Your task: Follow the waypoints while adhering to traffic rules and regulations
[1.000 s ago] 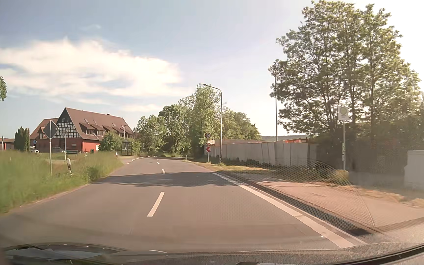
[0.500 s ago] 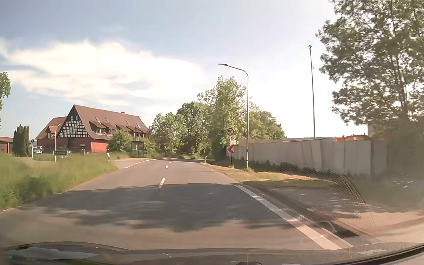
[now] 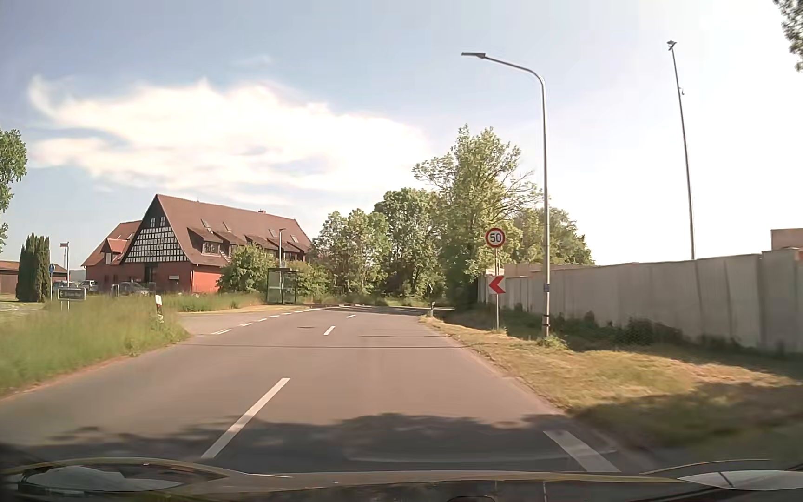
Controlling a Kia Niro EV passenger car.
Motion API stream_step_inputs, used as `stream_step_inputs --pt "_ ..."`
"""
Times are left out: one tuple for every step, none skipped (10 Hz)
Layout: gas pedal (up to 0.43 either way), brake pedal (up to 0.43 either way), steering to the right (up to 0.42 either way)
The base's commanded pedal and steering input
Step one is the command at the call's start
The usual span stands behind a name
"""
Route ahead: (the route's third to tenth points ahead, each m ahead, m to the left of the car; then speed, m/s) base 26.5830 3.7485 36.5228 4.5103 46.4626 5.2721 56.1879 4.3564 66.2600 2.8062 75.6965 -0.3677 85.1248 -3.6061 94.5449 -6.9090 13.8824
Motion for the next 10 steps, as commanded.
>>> stream_step_inputs --pt "0.169 0.0 -0.053" --pt "0.169 0.0 -0.051" --pt "0.169 0.0 -0.048" --pt "0.169 0.0 -0.042" --pt "0.169 0.0 -0.031" --pt "0.169 0.0 -0.021" --pt "0.169 0.0 -0.017" --pt "0.157 0.0 -0.016" --pt "0.157 0.0 -0.016" --pt "0.15 0.0 -0.009"
